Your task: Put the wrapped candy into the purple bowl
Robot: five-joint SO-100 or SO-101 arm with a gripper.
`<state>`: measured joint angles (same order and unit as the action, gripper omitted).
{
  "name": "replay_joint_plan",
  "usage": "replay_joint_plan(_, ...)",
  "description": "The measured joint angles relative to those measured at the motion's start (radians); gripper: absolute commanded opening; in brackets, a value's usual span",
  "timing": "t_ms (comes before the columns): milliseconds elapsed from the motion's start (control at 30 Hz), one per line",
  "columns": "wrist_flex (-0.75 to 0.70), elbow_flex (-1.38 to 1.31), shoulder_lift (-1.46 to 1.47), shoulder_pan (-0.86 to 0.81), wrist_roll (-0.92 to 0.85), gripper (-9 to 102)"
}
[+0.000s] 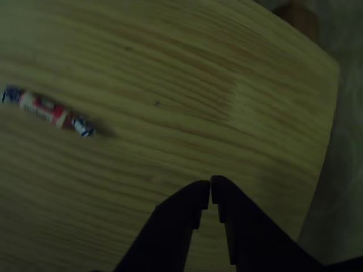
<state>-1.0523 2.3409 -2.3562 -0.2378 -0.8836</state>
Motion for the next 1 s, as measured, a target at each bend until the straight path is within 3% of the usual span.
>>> replay_joint_plan(200, -0.011, -0.035, 0.080, 0.115, -0.161, -2)
replay_joint_plan(533, -0.066, -0.084, 0.256, 0.373, -0.196, 5)
replay_joint_plan(733, -0.061, -0.115, 0.379, 0.413, -0.184, 18)
replay_joint_plan(1000, -0.046, -0.264, 0.509, 0.396, -0.225, 21)
